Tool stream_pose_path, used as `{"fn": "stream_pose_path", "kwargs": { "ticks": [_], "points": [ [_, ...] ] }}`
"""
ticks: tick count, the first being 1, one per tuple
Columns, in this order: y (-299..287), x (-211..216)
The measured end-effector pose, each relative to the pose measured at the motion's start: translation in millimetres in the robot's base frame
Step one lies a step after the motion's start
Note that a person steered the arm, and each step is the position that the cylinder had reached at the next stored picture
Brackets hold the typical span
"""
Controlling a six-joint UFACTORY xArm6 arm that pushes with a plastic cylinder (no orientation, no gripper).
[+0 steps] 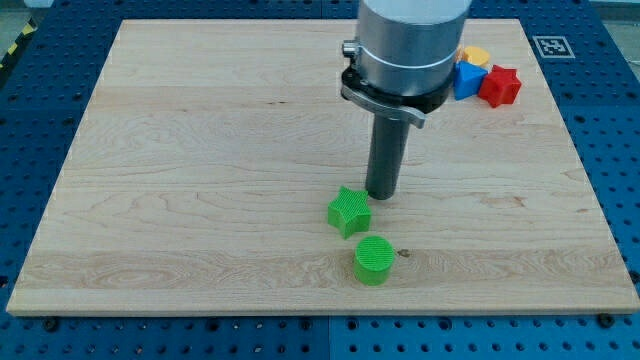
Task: Push the green star into the green circle
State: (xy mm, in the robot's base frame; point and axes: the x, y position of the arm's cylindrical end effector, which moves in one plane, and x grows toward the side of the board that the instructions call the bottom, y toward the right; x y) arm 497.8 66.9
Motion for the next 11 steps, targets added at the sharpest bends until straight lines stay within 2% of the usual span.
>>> {"fn": "stream_pose_path", "kwargs": {
  "ticks": [1,2,9,11],
  "points": [
    [7,1],
    [-19,2],
    [-46,0],
    [-50,41]
  ]
}}
